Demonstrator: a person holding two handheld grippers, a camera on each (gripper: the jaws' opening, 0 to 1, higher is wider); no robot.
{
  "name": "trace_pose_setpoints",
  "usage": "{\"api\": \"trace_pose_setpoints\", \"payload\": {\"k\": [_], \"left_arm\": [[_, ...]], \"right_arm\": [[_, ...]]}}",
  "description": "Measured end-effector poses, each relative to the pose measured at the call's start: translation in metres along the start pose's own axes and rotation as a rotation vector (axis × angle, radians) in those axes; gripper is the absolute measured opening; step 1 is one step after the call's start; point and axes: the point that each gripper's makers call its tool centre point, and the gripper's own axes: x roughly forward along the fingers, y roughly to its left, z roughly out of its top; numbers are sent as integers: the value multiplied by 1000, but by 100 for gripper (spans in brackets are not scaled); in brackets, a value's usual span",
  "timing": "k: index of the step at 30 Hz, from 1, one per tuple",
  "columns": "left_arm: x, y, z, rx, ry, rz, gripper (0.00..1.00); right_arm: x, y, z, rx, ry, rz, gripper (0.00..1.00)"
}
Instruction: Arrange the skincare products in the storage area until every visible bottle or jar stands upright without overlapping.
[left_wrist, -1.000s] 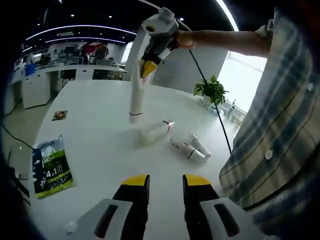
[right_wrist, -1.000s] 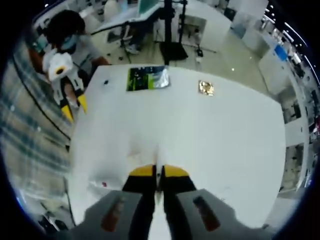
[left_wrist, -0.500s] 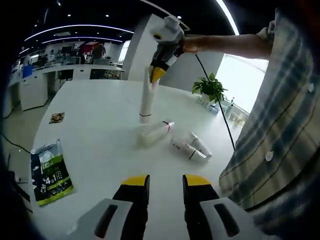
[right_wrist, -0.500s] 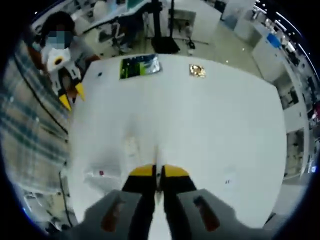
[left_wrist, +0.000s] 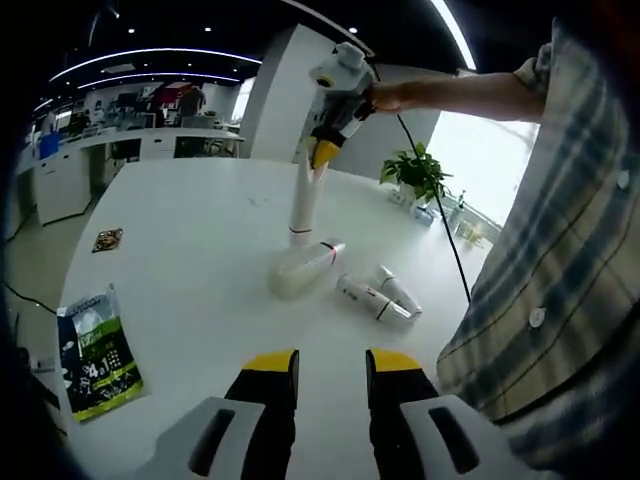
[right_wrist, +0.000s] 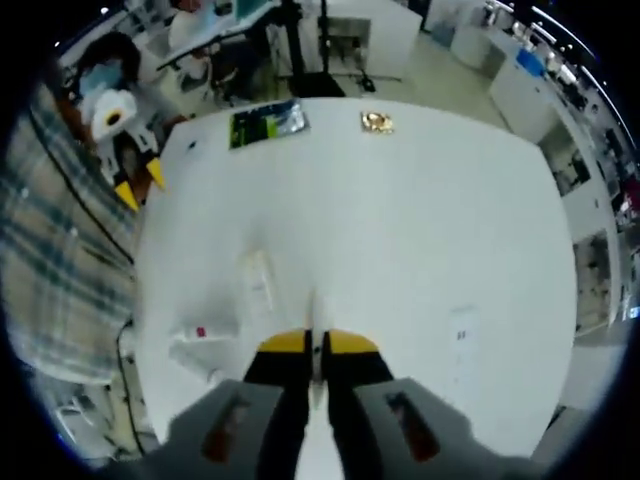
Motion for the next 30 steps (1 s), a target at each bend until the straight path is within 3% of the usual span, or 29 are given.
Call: {"api": "trace_pose_setpoints", "payload": {"k": [6, 11, 19, 24, 30], "left_arm": [[1, -2, -1, 11, 11, -5, 27], [2, -3, -5, 22, 26, -9, 27], [0, -1, -13, 25, 48, -4, 27], [-1, 1, -11, 26, 44, 4, 27], [-2, 0, -12, 32, 46, 8, 27]], "right_arm": [[9, 2, -7, -3, 7, 1, 2], [8, -1, -6, 2, -38, -3, 4], [9, -2, -5, 12, -47, 11, 6], [10, -2, -11, -26, -16, -4, 17], [-5, -3, -25, -1, -49, -62, 22]]}}
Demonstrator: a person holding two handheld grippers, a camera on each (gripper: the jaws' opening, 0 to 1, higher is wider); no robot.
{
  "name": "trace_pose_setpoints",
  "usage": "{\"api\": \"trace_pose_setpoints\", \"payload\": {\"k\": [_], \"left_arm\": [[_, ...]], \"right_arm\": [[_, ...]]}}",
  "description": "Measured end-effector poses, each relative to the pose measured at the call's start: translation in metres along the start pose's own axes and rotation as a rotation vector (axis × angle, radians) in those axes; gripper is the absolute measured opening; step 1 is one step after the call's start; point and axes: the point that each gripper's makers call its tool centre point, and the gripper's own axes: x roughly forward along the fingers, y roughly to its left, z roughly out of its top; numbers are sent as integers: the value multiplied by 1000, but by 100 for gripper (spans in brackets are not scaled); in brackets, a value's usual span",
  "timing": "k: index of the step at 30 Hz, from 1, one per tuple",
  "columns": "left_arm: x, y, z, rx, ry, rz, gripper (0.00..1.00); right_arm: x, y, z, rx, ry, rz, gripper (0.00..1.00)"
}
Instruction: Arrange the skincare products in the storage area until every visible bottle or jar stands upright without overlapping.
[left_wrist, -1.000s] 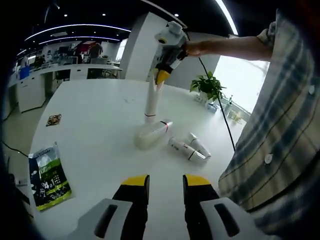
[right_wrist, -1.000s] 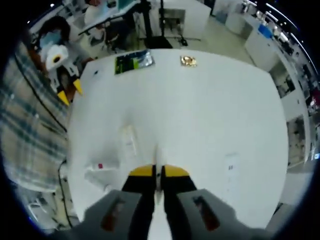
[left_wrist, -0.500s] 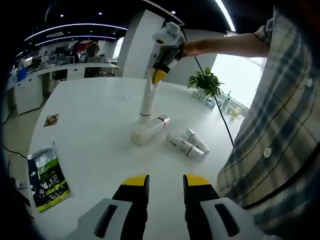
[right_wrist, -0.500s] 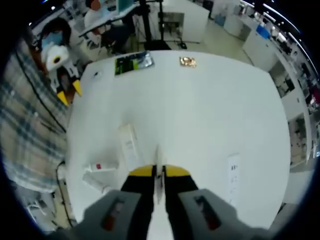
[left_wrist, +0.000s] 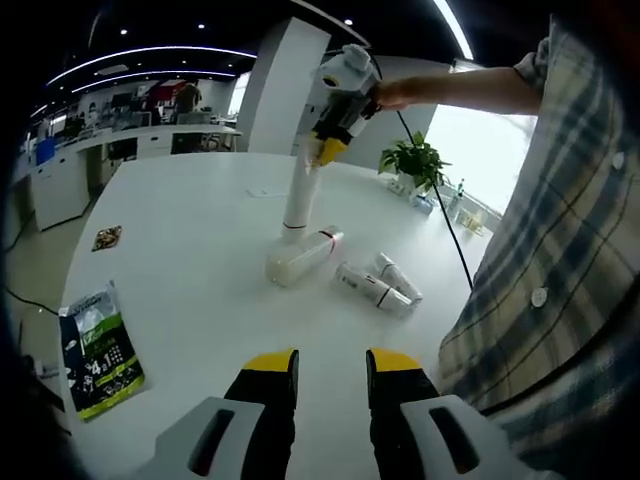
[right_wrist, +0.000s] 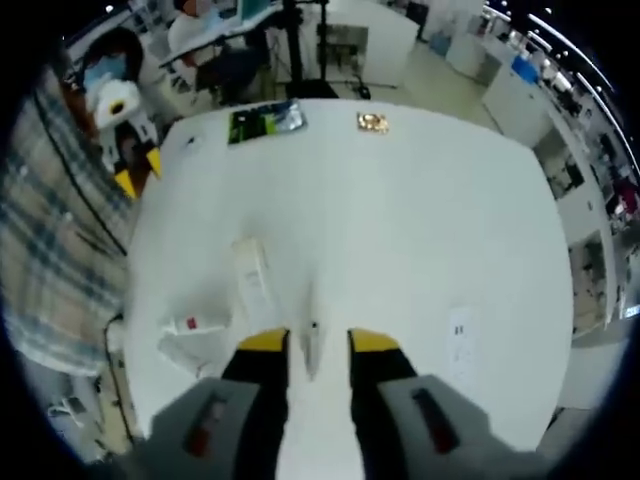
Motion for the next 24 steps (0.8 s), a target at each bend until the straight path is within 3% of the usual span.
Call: {"api": "trace_pose_setpoints", "payload": {"k": [4, 7, 11, 14, 19, 24], "left_arm": [[0, -4, -2, 9, 6, -5, 27], [-1, -7, -2, 17, 9, -5, 27], [-4, -9, -5, 20, 10, -2, 27], [-4, -13, -7, 21, 14, -3, 27], [-5, -24, -9, 47, 24, -11, 28], [-13, -29, -11, 30, 7, 11, 28]], "right_arm": [[-18, 6, -16, 15, 3, -34, 23], [-37, 9, -16, 15, -20, -69, 24], [-72, 17, 18, 34, -157, -144, 27], [-84, 36, 47, -17, -219, -135, 30], [-61, 72, 60, -153, -156, -58, 32], [-21, 97, 55, -178, -93, 29, 32]]}}
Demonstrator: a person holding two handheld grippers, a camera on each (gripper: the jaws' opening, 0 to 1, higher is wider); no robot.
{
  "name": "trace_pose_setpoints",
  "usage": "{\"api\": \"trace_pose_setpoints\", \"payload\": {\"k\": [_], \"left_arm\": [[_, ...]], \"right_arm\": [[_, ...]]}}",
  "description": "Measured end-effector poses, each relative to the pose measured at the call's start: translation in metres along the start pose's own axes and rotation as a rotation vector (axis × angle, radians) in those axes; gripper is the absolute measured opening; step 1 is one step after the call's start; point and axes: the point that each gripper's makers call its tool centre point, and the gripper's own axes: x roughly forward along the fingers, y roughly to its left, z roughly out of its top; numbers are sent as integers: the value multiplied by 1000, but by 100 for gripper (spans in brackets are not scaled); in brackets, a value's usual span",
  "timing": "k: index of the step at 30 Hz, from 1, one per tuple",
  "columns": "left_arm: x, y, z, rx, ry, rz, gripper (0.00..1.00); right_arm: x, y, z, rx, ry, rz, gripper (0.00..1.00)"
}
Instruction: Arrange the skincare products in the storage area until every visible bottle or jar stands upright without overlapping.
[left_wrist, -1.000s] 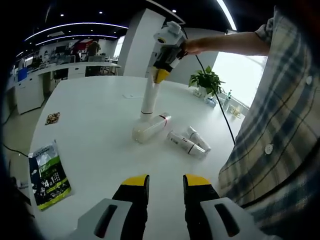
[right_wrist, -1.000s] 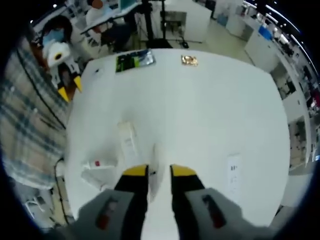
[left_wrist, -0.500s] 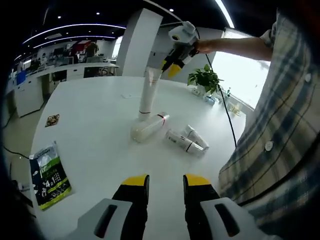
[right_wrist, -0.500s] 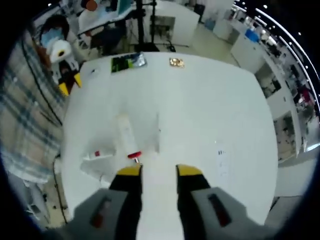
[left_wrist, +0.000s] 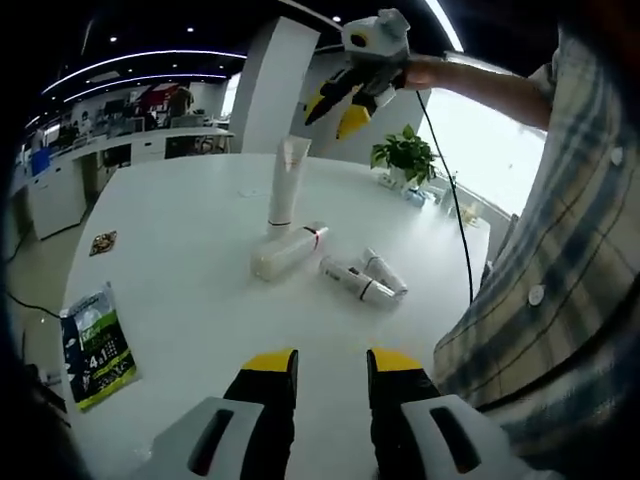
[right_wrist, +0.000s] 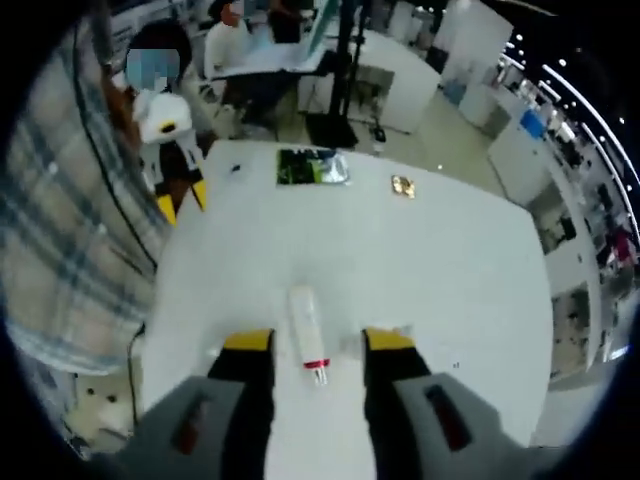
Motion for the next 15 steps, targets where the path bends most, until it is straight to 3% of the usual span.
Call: {"api": "trace_pose_setpoints", "payload": {"k": [3, 9, 12, 15], "left_arm": [[-8, -3, -4, -21, -9, 21, 28], [-28, -5, -19, -54, -9, 79, 28], [-38, -5, -24, -71, -8, 116, 28], [-46, -7, -28, -78, -8, 143, 28]], "right_arm": [[26, 8, -4, 14, 21, 32, 32], [63, 14, -30, 10, 130, 62, 32], [81, 12, -54, 7, 189, 42, 32], [92, 13, -73, -8, 204, 29, 30]]}}
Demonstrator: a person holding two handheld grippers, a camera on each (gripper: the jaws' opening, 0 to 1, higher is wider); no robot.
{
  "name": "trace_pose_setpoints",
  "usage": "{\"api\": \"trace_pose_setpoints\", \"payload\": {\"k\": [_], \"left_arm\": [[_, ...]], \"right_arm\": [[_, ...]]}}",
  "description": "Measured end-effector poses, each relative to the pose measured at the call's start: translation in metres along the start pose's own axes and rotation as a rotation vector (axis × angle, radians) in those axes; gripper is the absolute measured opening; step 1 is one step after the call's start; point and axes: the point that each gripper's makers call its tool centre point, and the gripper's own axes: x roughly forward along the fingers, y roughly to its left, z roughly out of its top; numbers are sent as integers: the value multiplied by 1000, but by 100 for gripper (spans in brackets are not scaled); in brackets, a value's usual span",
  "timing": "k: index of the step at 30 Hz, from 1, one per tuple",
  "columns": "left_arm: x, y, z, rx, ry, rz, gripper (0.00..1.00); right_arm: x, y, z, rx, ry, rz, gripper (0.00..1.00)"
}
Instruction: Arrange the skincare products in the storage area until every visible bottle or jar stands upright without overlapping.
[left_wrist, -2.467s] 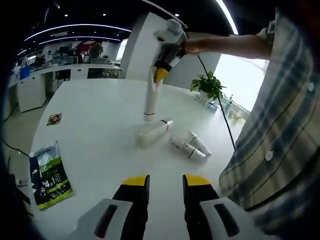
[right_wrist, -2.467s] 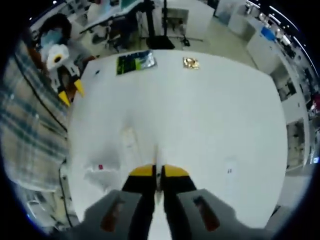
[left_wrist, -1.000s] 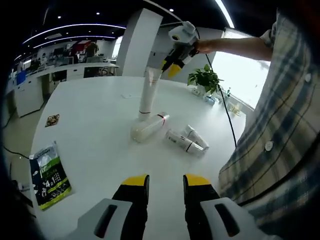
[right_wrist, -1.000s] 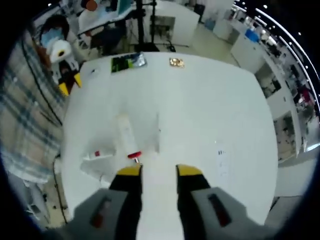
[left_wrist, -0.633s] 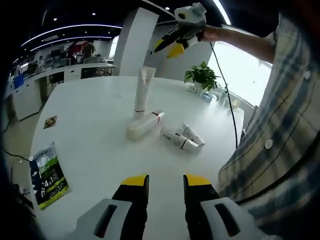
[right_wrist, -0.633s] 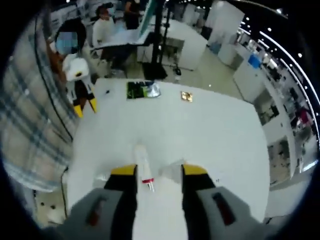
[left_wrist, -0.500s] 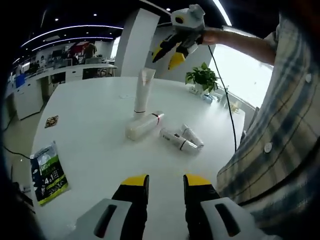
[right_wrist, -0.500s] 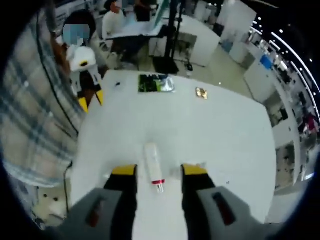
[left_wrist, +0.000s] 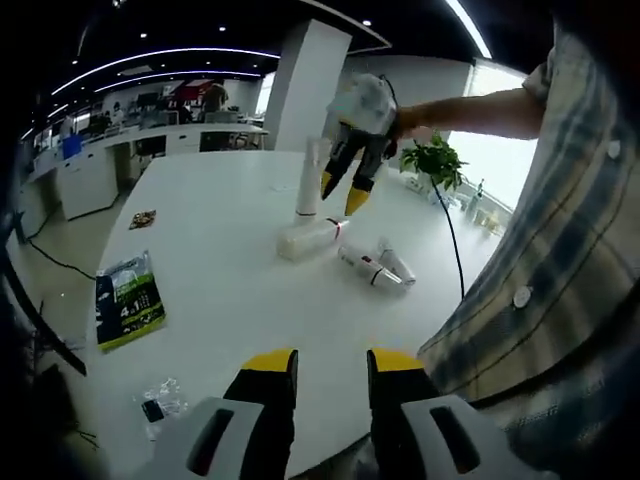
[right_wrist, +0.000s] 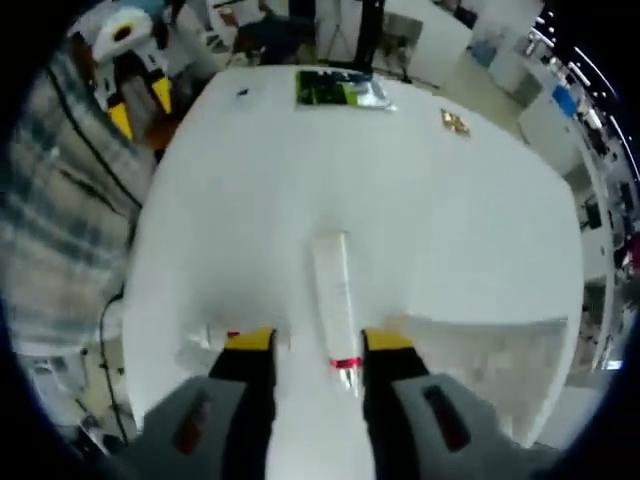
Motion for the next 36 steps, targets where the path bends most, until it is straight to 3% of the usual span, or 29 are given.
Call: {"api": "trace_pose_setpoints", "payload": {"k": [5, 11, 13, 14, 17, 21, 22, 23, 27, 29, 36], "left_arm": [[-8, -5, -8, -3, 26, 23, 28], [-12, -6, -9, -45, 16, 46, 29], [-11, -7, -5, -105, -43, 45, 32], [-9, -8, 5, -135, -137, 39, 35], [-8, -11, 4, -223, -167, 22, 38], [-6, -13, 8, -243, -237, 15, 48], [-6, -18, 10, -241, -254, -17, 50], [-5, -27, 11, -294, -273, -74, 50], [-4, -37, 2, -332, -250, -126, 51], [-2, -42, -7, -369, -201, -147, 54], [-1, -43, -2, -352, -244, -130, 63]], "right_arm": [[12, -9, -24, -22, 20, -63, 31], [14, -15, -30, -2, -22, -109, 34], [10, -16, -27, 11, -66, -141, 34], [9, -15, -25, 16, -96, -148, 34], [7, -11, -32, 23, -103, -154, 34], [12, -9, -46, 56, -102, -150, 34], [13, -8, -49, 66, -100, -148, 34], [15, -8, -51, 69, -103, -146, 34], [18, -6, -60, 82, -95, -141, 34], [17, -5, -61, 105, -102, -139, 34], [16, -9, -64, 120, -110, -139, 34]]}}
